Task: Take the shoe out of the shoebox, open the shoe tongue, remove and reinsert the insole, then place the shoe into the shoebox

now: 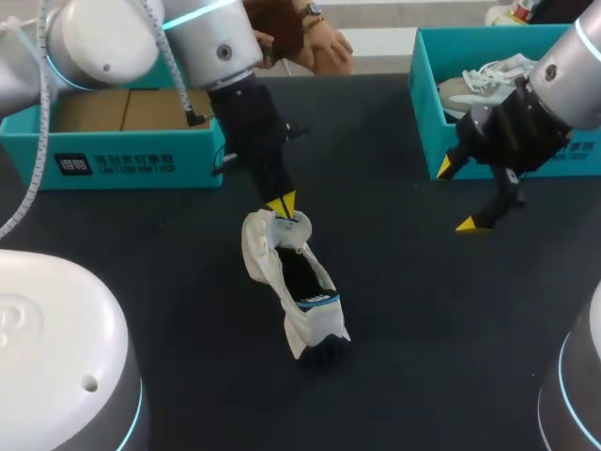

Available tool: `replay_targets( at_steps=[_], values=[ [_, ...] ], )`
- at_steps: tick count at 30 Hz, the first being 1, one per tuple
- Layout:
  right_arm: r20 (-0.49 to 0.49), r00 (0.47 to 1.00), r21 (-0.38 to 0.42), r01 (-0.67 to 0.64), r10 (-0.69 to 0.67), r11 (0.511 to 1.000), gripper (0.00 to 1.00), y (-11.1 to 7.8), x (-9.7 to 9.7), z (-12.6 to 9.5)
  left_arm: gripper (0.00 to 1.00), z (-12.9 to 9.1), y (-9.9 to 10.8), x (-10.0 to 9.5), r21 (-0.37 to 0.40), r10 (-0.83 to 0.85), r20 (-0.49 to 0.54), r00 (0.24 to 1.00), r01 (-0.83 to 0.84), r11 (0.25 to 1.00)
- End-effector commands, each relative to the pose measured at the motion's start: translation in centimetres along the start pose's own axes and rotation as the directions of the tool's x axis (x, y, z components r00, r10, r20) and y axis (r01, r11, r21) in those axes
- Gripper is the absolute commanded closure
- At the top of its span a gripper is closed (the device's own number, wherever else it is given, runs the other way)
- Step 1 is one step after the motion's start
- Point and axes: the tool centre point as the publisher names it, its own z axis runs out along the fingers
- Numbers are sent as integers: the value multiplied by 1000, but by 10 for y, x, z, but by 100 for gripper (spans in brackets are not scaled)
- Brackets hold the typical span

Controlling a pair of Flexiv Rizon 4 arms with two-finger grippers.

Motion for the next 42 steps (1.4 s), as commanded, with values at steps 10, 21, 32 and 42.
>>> replay_targets(
  at_steps=[10, 21, 32, 42],
  values=[
    [1, 1000, 3, -1, 1, 1000, 0, 0, 0, 1, 100, 22, 1, 5, -69, 40, -35, 999, -42, 997],
    [1, 1000, 3, -1, 1, 1000, 0, 0, 0, 1, 100, 22, 1, 5, -69, 40, -35, 999, -42, 997],
    [1, 1000, 3, -1, 1, 1000, 0, 0, 0, 1, 100, 22, 1, 5, -69, 40, -35, 999, -42, 997],
    [1, 1000, 3, -1, 1, 1000, 0, 0, 0, 1, 100, 29, -3, 4, -86, 60, -52, 997, -64, 994]
  ],
)
